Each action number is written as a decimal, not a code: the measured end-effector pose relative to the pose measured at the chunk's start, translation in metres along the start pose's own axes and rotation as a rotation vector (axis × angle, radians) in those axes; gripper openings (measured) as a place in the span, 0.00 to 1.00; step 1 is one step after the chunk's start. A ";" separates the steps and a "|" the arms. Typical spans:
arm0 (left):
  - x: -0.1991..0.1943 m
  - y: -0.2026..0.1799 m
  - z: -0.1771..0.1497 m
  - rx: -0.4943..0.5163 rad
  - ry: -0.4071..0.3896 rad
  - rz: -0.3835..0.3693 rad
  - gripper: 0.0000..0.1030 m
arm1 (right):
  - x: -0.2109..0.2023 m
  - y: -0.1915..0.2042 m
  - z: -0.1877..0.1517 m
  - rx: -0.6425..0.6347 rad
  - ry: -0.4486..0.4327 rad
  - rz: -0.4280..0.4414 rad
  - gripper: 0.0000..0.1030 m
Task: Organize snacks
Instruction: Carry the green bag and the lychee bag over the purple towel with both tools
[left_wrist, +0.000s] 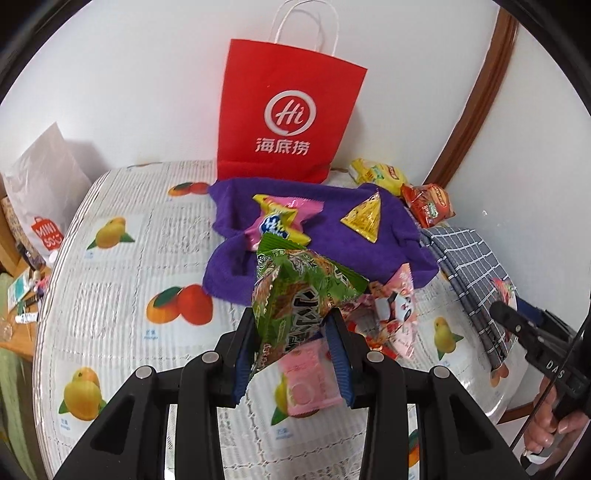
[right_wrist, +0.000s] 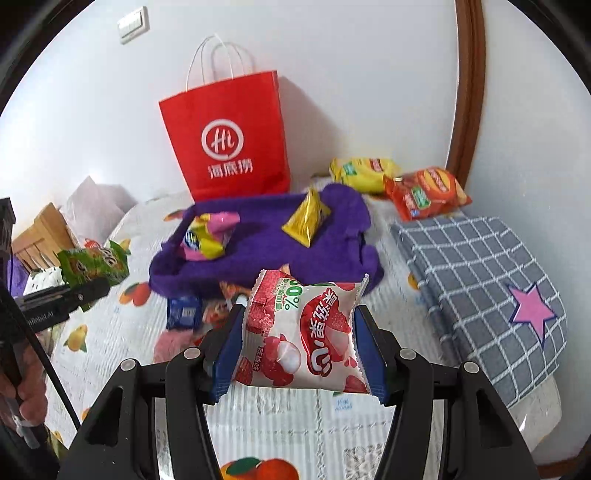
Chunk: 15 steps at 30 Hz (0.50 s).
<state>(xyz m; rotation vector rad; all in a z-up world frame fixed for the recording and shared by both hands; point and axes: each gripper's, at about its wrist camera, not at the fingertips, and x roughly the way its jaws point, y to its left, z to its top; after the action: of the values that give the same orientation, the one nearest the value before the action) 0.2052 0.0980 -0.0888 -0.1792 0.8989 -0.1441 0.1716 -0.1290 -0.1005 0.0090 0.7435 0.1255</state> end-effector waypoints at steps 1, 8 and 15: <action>0.001 -0.003 0.002 0.001 -0.004 -0.006 0.35 | -0.001 -0.001 0.002 0.000 -0.005 0.001 0.56; 0.015 -0.020 0.017 0.019 -0.001 -0.012 0.34 | 0.008 -0.006 0.025 -0.015 -0.031 0.008 0.56; 0.027 -0.033 0.033 0.042 -0.001 -0.005 0.35 | 0.023 -0.011 0.040 -0.008 -0.036 0.027 0.56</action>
<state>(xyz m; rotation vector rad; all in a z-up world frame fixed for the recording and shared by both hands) 0.2458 0.0634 -0.0821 -0.1422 0.8941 -0.1676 0.2169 -0.1355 -0.0869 0.0138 0.7068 0.1535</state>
